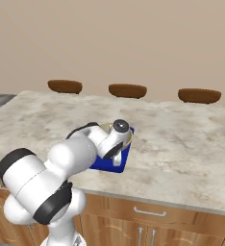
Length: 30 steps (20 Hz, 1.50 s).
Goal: Place the two vegetables and bowl onto the tray for setting up a vegetable dip station.
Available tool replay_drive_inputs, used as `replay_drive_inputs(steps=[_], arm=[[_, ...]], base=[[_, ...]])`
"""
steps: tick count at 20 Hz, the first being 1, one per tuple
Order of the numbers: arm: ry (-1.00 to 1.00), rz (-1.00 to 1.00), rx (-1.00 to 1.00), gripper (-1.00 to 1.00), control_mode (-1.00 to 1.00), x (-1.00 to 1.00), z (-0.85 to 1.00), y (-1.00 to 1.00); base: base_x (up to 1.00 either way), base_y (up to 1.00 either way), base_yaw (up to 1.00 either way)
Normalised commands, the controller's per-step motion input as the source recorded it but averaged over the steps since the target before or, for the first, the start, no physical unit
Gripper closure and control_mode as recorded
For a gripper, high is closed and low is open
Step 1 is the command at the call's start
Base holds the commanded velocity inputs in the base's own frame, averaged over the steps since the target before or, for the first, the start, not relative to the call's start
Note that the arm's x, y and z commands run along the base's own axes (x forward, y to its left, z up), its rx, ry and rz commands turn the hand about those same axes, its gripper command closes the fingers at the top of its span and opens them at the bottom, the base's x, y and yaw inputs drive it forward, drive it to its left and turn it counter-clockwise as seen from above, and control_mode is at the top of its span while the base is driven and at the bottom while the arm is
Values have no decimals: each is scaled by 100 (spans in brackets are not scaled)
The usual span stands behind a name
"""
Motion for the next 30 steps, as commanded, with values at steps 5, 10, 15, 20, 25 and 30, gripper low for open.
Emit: replay_drive_inputs(steps=[5,10,15,20,25,30], arm=[[3,0,0,100,-100,-7,0,0],[5,0,0,100,-100,0,0,1],[5,0,0,100,-100,0,0,0],[2,0,0,100,-100,0,-8,1],[3,0,0,100,-100,0,-6,1],[0,0,0,-100,-100,0,0,0]], base=[[0,0,0],[0,0,0],[0,0,0],[0,0,0],[0,0,0],[0,0,0]])
